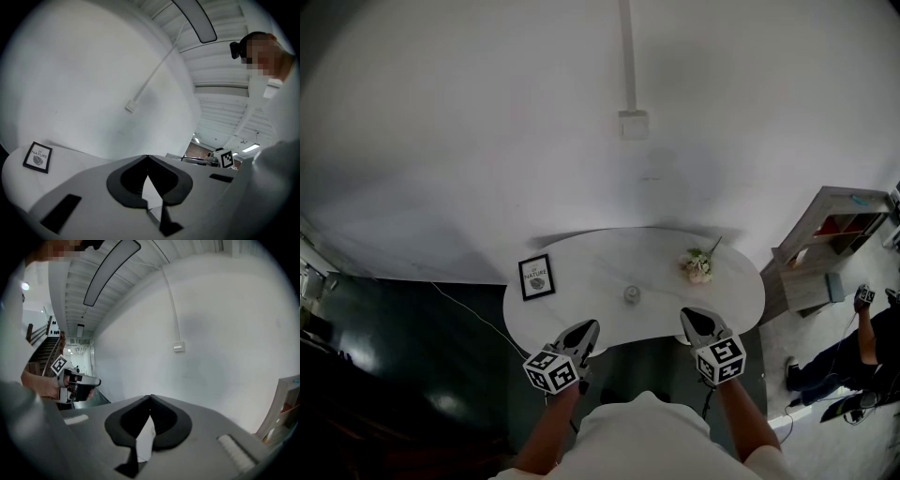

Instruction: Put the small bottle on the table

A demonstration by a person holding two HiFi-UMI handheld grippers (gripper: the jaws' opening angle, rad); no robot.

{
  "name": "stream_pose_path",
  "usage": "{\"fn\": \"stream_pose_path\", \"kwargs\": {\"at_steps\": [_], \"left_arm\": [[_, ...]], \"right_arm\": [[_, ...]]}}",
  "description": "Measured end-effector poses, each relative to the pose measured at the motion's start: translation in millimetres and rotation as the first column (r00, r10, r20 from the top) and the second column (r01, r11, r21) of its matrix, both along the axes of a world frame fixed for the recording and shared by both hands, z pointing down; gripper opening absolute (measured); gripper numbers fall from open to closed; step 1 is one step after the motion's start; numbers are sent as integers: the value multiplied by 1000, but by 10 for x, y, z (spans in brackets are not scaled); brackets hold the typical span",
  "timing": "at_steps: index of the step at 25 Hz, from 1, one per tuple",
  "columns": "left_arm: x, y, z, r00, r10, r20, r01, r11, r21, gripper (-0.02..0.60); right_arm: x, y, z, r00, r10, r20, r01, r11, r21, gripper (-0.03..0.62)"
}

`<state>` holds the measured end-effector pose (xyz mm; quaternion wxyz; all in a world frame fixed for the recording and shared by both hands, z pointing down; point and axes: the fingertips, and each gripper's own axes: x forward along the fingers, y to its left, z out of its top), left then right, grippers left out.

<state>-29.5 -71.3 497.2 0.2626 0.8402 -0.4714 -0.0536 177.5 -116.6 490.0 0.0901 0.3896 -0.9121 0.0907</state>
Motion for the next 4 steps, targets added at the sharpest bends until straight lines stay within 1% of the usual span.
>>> {"fn": "stream_pose_path", "kwargs": {"at_steps": [4], "left_arm": [[-40,-29,9,1000,-2,0,2,1000,-1,6]], "right_arm": [[-31,-21,16,1000,-1,-2,1,1000,-2,11]]}}
